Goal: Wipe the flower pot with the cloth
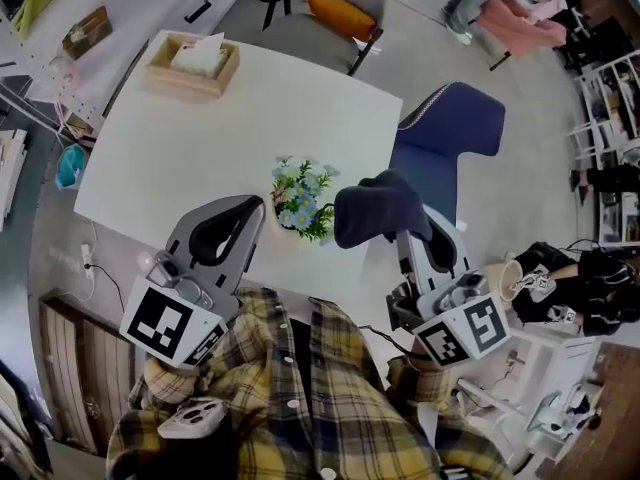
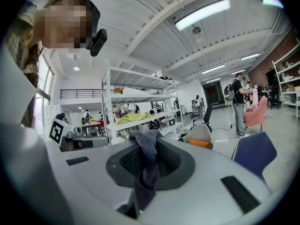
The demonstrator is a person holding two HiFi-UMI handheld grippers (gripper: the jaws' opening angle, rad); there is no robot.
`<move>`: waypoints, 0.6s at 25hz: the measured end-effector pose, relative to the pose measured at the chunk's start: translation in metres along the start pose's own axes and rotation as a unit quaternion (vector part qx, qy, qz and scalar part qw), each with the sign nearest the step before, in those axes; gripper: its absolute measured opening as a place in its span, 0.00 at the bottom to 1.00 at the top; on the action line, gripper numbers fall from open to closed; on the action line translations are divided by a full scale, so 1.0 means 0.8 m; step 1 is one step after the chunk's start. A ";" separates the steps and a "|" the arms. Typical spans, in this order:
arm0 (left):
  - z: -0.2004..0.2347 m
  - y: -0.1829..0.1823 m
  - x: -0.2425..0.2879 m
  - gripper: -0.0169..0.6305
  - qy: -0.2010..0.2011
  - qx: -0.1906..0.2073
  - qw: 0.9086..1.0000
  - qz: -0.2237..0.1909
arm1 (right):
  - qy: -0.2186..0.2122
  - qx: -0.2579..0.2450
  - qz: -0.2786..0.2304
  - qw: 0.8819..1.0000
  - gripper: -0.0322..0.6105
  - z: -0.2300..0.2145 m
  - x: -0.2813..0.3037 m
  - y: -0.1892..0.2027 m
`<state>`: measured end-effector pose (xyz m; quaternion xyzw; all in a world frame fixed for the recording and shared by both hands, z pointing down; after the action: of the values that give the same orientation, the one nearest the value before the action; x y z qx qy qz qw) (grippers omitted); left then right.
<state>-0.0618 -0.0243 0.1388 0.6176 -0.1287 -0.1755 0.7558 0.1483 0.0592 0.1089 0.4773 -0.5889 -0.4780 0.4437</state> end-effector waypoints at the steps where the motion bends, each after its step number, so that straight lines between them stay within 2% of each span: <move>1: 0.002 0.000 0.006 0.04 0.007 -0.001 1.000 0.002 | 0.009 0.000 -0.001 1.000 0.07 -0.003 -0.002 -0.001; 10: 0.020 -0.003 0.045 0.04 0.070 -0.003 0.997 0.020 | 0.109 -0.002 -0.029 0.994 0.07 -0.022 -0.030 -0.024; 15: 0.027 0.008 0.049 0.04 0.082 -0.008 0.996 0.032 | 0.132 -0.006 -0.019 0.991 0.07 -0.032 -0.046 -0.021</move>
<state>-0.0342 -0.0594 0.1488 0.6194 -0.0844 -0.1009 0.7740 0.1812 0.0905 0.0934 0.5445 -0.5130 -0.4231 0.5112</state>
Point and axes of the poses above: the fingertips, and each gripper's own axes: x forward along the fingers, z to its left, y out of its underside, the point moved 5 cm from there along -x, backward along the fingers, and after that the axes turned 5 degrees about -z, right-handed, at the moved point
